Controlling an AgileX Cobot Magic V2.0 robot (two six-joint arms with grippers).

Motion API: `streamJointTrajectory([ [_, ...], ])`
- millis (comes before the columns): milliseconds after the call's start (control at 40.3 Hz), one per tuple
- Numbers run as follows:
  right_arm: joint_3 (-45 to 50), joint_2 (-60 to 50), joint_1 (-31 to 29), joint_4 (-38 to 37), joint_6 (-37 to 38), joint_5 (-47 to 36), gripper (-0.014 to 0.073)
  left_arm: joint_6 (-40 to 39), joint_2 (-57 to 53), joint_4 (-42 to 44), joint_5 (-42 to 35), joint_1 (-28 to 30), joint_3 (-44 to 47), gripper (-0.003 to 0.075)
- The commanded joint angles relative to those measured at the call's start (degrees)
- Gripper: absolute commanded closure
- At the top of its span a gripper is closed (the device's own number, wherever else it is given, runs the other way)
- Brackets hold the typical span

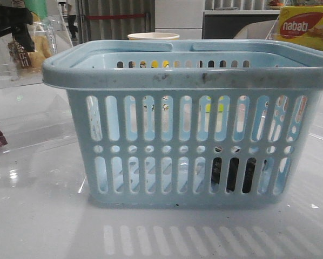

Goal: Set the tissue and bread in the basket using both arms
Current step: 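Grasp the bagged bread loaf on the shelf with the left gripper, then carry the bread over the blue basket and release it inside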

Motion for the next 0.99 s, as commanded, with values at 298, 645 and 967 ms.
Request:
streamJointTrajectory([
  [298, -1.5, -0.4, 0.1, 0.4, -0.5, -3.9, 0.0024, -0.2, -0.1, -1.3, -9.0, -0.5, -2.3, 0.0187],
  [645, -1.5, -0.4, 0.1, 0.4, -0.5, -3.9, 0.0024, -0.2, -1.4, -1.3, -5.6, -0.5, -2.5, 0.0517],
  [967, -1.5, -0.4, 0.1, 0.4, -0.5, -3.9, 0.0024, -0.2, -7.5, -1.9, 1.0, -0.5, -2.5, 0.0627],
])
